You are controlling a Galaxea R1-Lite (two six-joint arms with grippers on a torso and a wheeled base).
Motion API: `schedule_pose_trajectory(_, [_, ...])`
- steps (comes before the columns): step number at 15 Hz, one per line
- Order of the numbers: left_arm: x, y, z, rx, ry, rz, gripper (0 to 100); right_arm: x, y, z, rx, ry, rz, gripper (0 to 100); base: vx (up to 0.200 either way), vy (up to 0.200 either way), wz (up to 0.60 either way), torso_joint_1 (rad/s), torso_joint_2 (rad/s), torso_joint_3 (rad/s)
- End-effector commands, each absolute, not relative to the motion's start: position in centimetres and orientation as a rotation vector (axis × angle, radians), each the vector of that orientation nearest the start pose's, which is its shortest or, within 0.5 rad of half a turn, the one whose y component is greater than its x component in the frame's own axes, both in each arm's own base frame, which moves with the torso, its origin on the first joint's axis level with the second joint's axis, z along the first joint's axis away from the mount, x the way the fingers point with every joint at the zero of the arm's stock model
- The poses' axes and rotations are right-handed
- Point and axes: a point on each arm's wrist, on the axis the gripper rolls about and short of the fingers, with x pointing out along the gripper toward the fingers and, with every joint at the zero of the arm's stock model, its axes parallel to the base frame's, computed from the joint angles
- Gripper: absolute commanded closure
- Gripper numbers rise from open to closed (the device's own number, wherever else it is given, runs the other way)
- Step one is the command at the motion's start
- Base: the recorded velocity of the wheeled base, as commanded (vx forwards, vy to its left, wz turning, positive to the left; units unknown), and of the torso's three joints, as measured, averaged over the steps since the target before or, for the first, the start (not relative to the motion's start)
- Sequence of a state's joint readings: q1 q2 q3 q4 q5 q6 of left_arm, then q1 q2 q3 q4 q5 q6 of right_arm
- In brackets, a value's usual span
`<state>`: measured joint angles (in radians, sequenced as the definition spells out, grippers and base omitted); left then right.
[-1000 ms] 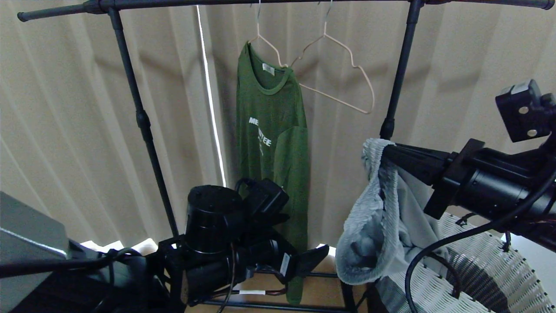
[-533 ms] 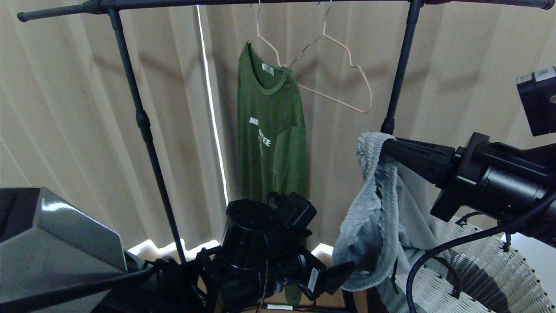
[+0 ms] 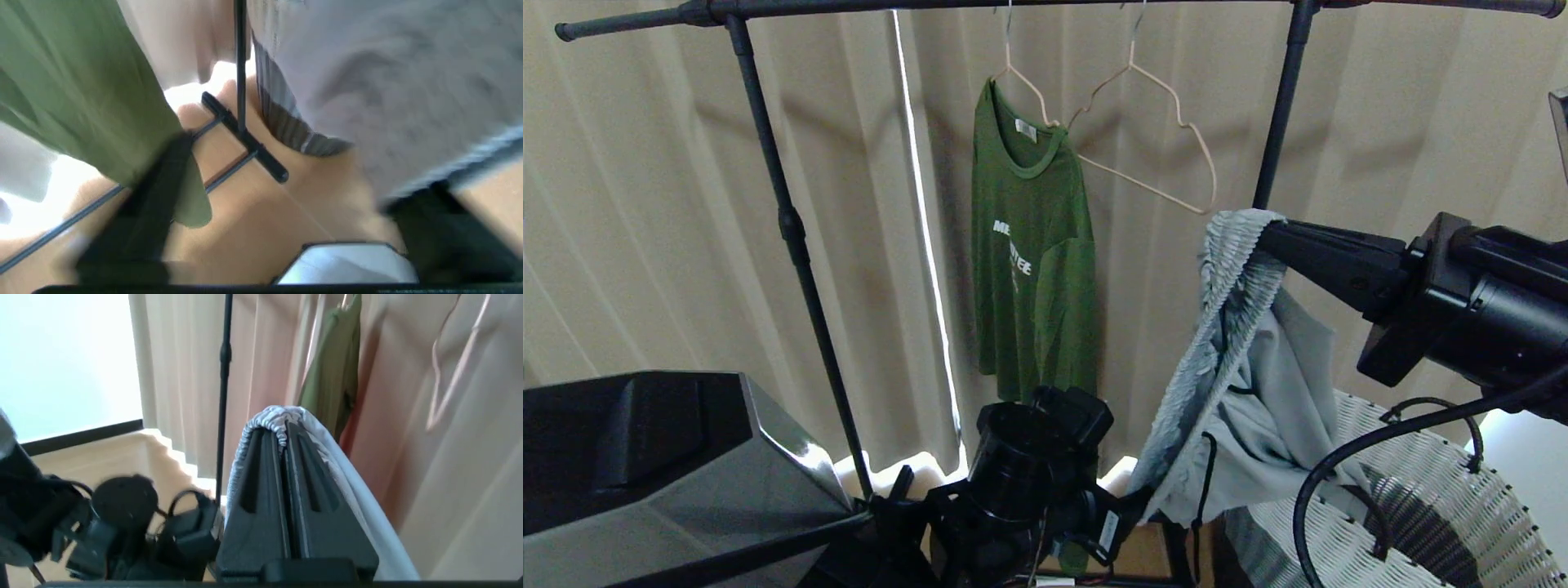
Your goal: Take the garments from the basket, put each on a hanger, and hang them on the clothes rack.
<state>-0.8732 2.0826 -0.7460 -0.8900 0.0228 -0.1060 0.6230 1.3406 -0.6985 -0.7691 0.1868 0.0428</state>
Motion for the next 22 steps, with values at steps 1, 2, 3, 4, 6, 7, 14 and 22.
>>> schedule_pose_trajectory(1, [22.2,-26.5,6.6,0.111,0.464,-0.813,100,17.5,13.0,26.2,0.070,-0.115,0.808,100,0.000,0.000,0.00,0.000,0.00,0.000])
schedule_pose_trajectory(2, [21.9,-26.2,6.7,0.109,0.453,-0.815,100,17.5,13.1,26.2,0.069,-0.114,0.812,100,0.000,0.000,0.00,0.000,0.00,0.000])
schedule_pose_trajectory(3, [21.6,-26.0,7.0,0.106,0.435,-0.821,100,17.6,13.1,26.1,0.069,-0.112,0.812,100,0.000,0.000,0.00,0.000,0.00,0.000])
schedule_pose_trajectory(4, [20.6,-24.7,7.5,0.131,0.360,-0.837,100,17.7,13.1,26.0,0.068,-0.106,0.810,100,0.000,0.000,0.00,0.000,0.00,0.000])
schedule_pose_trajectory(6, [20.6,-21.5,9.2,0.199,0.258,-0.792,100,17.9,13.0,25.8,0.065,-0.097,0.796,100,0.000,0.000,0.00,0.000,0.00,0.000])
schedule_pose_trajectory(7, [20.9,-19.9,11.0,0.177,0.219,-0.751,100,18.1,13.1,25.5,0.061,-0.084,0.791,100,0.000,0.000,0.00,0.000,0.00,0.000])
schedule_pose_trajectory(14, [21.5,-8.7,21.8,0.095,0.197,-0.577,100,20.8,14.9,24.3,0.056,-0.050,0.796,100,0.000,0.000,0.00,0.000,0.00,0.000])
schedule_pose_trajectory(22, [22.1,-6.4,29.1,0.080,-0.013,-0.509,100,22.9,13.6,27.9,0.083,-0.250,0.712,100,0.000,0.000,0.00,0.000,0.00,0.000])
